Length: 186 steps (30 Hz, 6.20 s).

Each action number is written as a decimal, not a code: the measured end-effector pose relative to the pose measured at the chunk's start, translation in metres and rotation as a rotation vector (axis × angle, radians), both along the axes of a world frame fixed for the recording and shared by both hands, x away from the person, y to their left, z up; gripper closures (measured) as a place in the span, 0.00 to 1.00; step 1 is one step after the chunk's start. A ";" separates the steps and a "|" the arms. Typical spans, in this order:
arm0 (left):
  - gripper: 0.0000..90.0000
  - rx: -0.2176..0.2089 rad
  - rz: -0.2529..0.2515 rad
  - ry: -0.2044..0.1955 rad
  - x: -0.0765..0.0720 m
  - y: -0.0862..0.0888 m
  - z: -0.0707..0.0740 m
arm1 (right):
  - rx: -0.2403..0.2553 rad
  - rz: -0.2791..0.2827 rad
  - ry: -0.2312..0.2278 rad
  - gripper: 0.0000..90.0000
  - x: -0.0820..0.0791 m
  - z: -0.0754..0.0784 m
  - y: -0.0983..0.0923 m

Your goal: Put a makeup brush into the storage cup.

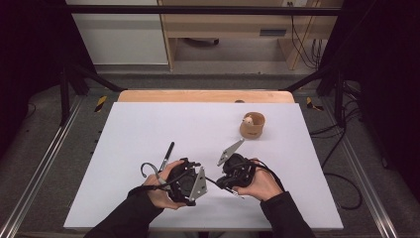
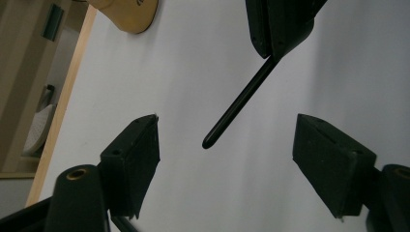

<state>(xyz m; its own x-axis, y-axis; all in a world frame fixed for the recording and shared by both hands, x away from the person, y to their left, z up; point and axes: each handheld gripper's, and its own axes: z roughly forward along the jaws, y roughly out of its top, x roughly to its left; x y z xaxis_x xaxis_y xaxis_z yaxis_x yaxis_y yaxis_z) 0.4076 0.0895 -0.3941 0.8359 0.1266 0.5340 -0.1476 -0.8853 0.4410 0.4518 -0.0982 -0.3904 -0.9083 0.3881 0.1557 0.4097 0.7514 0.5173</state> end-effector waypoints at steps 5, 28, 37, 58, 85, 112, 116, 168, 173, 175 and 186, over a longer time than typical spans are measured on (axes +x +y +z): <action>0.37 0.031 -0.029 -0.028 -0.002 -0.003 -0.002 | 0.001 0.011 0.005 0.95 0.000 -0.002 0.003; 0.66 0.148 -0.153 -0.127 -0.010 -0.016 -0.016 | 0.008 0.024 0.029 0.95 -0.003 -0.003 0.009; 0.79 0.181 -0.184 -0.153 -0.012 -0.017 -0.019 | -0.002 0.046 0.036 0.95 -0.002 -0.003 0.010; 0.95 0.240 -0.243 -0.137 -0.015 -0.018 -0.023 | 0.002 0.069 0.045 0.95 -0.003 -0.004 0.011; 0.94 0.048 0.029 0.045 0.001 0.007 -0.027 | 0.262 -0.266 -0.246 0.36 0.001 0.024 -0.043; 0.94 -0.290 0.333 0.230 0.006 0.029 -0.030 | 0.432 -0.477 -0.295 0.17 -0.009 0.007 -0.080; 0.94 -0.343 0.355 0.238 0.005 0.029 -0.030 | 0.451 -0.493 -0.298 0.17 -0.011 0.003 -0.078; 0.94 -0.661 0.503 0.309 -0.009 -0.006 -0.040 | 0.634 -0.560 -0.209 0.40 -0.015 -0.015 -0.030; 0.94 -0.665 0.503 0.303 -0.011 -0.009 -0.038 | 0.642 -0.559 -0.195 0.48 -0.015 -0.016 -0.029; 0.94 -0.663 0.505 0.299 -0.011 -0.011 -0.039 | 0.647 -0.555 -0.191 0.52 -0.015 -0.017 -0.029; 0.94 -0.666 0.511 0.300 -0.013 -0.014 -0.041 | 0.688 -0.550 -0.111 0.81 -0.013 -0.019 -0.034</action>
<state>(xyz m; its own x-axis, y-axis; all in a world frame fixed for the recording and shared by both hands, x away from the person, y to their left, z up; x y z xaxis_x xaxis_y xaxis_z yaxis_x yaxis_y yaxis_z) 0.3946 0.0751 -0.4347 0.6853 0.7281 -0.0155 0.3992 -0.3578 0.8442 0.4387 -0.1321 -0.4098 -0.6446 0.6271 0.4373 0.5417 -0.0290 0.8401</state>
